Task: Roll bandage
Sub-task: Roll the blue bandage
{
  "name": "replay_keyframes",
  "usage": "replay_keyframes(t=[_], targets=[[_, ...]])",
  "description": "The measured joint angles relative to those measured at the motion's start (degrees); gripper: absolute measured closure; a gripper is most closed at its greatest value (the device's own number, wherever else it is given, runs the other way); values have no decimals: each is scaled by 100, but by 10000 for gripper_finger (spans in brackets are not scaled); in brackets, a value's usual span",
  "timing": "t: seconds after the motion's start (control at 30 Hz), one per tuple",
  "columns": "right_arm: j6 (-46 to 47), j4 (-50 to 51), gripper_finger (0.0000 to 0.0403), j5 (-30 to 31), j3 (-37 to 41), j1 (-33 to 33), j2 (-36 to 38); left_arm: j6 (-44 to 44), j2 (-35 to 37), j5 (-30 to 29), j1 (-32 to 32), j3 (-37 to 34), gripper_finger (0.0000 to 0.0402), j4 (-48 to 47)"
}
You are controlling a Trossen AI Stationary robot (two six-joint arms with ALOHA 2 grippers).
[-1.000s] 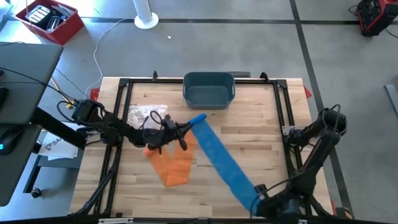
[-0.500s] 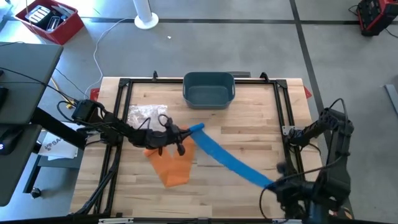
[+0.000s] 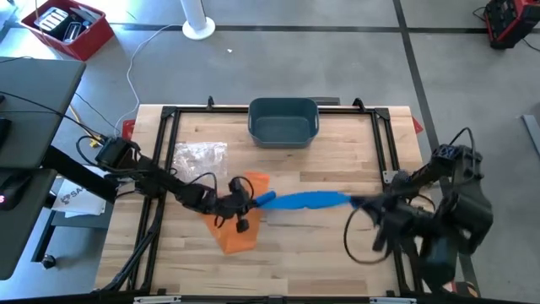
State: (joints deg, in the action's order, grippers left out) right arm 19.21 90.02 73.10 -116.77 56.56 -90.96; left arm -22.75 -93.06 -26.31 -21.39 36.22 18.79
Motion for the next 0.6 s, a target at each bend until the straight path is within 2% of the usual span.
replay_keyframes(t=[0.13,0.27,0.6], targets=[[-745,-2,403,-251,-778,-522,99,-243,0,425,-394,147,401,49],[-1185,3,403,-353,-1263,-1221,326,-488,-4,572,-898,356,401,49],[-2044,3,403,-1831,-1458,-3534,696,-572,-4,556,-1607,899,401,605]])
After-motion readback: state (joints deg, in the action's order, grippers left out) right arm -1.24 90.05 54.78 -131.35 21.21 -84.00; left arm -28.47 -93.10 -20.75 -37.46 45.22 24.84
